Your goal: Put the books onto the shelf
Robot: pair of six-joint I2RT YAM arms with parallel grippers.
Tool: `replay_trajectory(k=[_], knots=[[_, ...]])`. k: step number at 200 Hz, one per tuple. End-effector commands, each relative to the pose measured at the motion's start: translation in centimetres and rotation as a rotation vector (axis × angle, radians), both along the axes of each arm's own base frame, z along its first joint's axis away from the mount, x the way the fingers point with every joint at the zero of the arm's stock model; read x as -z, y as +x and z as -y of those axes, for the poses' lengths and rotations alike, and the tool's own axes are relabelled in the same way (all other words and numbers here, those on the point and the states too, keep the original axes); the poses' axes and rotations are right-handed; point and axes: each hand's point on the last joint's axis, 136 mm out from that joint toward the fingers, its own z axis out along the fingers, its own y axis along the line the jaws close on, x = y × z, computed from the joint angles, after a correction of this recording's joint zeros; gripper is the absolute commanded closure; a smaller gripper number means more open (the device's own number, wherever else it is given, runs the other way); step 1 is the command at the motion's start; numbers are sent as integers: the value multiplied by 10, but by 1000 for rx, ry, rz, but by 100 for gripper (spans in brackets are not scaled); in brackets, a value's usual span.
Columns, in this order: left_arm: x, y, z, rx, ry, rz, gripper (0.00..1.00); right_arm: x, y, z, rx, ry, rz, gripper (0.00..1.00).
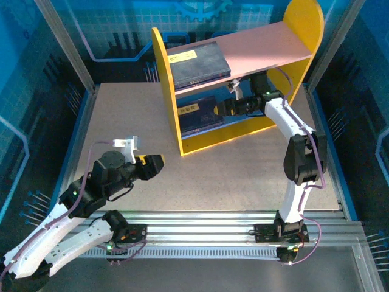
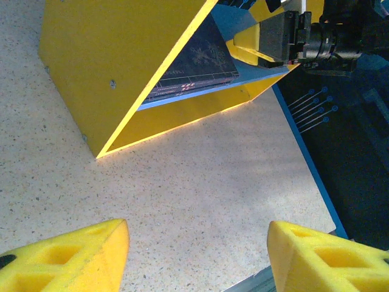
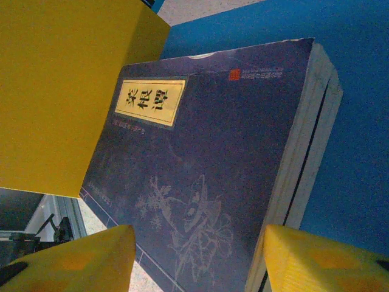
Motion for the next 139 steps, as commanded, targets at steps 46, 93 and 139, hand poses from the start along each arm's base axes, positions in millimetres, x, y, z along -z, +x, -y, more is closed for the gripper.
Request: replay_trajectory(k=[46,93,139], knots=[[-13,-2,-4,-1,-2,32,38,-9,3,-10,-32,31,8,41],[-12,-2,-4,-1,-1,31,38,-8,4,-10,-34,26,3,41],[-12,-2,-4,0,1,30,38,-4,1,-5,-20,8,2,41]])
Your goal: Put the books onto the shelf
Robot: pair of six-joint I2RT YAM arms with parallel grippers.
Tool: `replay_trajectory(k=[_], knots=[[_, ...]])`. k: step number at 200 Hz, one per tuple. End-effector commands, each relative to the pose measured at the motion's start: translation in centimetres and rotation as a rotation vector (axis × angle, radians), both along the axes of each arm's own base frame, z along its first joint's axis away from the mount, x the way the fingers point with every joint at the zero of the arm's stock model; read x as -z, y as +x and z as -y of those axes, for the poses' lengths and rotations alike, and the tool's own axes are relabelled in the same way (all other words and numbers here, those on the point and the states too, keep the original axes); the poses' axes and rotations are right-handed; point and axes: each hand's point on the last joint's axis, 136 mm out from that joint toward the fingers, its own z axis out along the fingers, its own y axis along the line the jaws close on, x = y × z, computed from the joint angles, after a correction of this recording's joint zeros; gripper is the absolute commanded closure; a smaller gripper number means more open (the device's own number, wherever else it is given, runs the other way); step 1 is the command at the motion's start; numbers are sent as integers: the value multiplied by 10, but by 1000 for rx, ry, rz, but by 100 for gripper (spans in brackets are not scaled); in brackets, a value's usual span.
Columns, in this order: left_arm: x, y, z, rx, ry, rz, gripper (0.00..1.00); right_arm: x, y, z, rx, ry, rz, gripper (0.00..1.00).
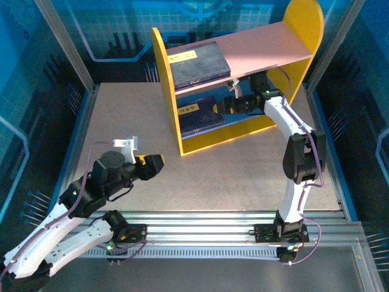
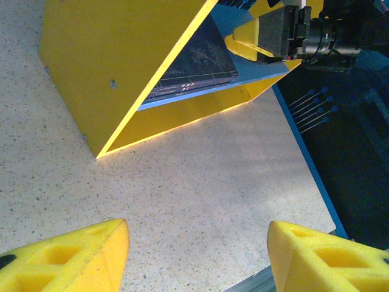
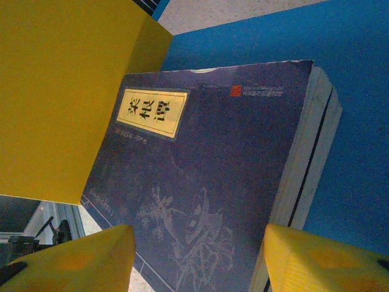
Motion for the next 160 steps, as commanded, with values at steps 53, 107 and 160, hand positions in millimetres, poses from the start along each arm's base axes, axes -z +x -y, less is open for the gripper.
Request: replay_trajectory(k=[53,107,160], knots=[[-12,-1,-4,0,-2,34,37,6,-10,0,-7,-6,-19,41],[-13,-1,-4,1,0,35,36,7,-13,6,10,-18,-16,40],[-14,0,-2,5,-2,36,36,7,-19,10,17,-13,-17,39]])
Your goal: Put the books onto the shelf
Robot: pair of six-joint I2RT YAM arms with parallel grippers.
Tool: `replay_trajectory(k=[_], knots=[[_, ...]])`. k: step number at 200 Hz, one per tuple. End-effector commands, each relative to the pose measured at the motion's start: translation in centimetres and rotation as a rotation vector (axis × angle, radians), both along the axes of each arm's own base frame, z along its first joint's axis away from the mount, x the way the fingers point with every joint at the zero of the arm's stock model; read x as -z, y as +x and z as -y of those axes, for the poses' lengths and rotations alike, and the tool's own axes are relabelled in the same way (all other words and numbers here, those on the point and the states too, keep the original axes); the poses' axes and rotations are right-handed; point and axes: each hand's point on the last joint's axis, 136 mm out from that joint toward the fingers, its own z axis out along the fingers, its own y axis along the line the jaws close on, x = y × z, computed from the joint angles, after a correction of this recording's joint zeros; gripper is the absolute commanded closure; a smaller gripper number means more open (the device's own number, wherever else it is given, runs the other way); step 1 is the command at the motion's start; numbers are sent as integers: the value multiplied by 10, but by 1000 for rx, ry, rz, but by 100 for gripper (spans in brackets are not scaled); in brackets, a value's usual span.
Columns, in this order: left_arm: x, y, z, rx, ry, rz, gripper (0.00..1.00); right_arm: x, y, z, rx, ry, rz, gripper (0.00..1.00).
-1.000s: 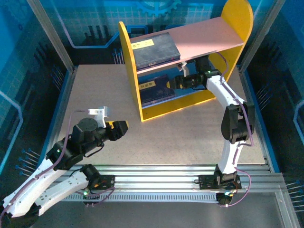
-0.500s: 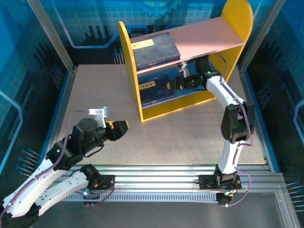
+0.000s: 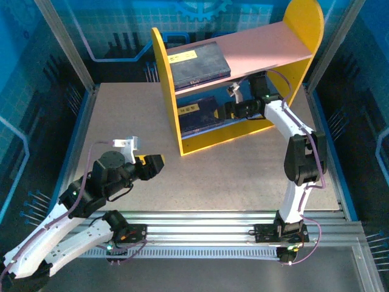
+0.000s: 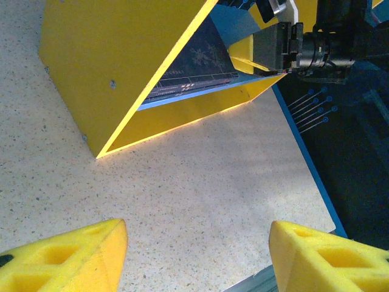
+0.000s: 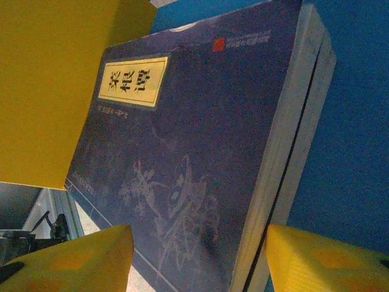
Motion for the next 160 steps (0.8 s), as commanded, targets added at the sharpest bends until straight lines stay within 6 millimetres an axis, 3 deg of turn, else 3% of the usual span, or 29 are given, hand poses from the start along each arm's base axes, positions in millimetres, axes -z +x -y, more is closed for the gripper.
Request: replay_trajectory(k=[1,83,160], knots=[[-14,0,-2,5,-1,35,36,-13,-6,4,4,7,24,39],[-16,0,0,12,-6,37,36,-15,-19,5,1,17,28,40],[-15,0,0,11,-5,33,36,-18,-12,-3,-19,34,30,40]])
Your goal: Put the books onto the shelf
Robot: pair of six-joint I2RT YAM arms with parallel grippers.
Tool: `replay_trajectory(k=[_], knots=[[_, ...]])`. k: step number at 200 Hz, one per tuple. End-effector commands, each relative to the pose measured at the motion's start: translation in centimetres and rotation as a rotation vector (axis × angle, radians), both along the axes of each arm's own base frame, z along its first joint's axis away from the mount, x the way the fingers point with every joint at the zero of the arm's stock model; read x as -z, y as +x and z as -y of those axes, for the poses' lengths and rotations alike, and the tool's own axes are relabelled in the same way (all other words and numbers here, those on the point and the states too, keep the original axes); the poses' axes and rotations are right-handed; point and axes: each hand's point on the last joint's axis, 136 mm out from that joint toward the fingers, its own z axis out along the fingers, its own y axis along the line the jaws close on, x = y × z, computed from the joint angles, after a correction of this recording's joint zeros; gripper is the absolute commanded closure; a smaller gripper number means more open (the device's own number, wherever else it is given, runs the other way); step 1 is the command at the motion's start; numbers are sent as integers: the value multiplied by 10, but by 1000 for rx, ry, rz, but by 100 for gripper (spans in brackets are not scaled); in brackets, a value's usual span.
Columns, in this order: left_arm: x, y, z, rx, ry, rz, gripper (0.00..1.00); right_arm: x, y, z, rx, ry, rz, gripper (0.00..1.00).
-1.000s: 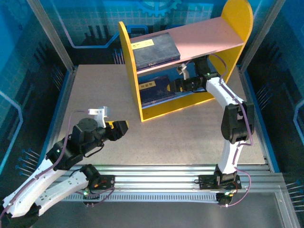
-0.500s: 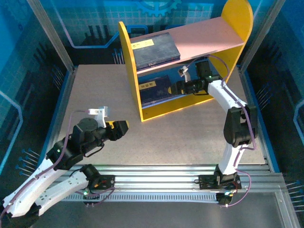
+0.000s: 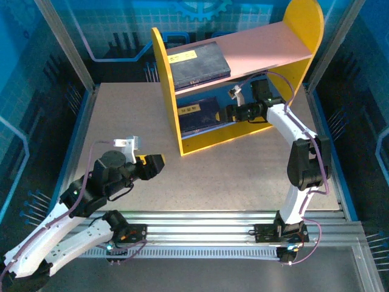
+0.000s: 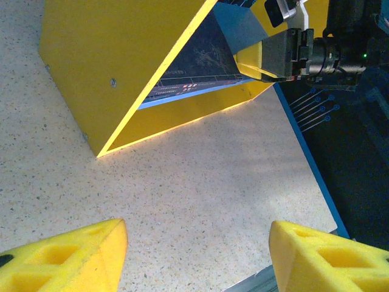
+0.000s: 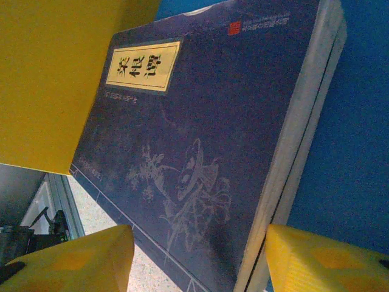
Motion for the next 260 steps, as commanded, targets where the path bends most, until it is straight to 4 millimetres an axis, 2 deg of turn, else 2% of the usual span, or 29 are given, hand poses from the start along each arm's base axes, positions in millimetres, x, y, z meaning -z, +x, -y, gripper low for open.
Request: replay_trajectory(k=[1,67,180,260], knots=[[-16,0,-1,10,-9,38,36,-16,1,-7,-27,41,17,40],[-16,-1,-1,11,-8,39,36,-19,4,-15,-45,44,21,40],[-16,-1,-2,10,-8,38,36,-9,7,-18,-50,41,-1,40],[-15,-2,-2,7,-7,36,36,-9,7,-25,-67,48,-3,40]])
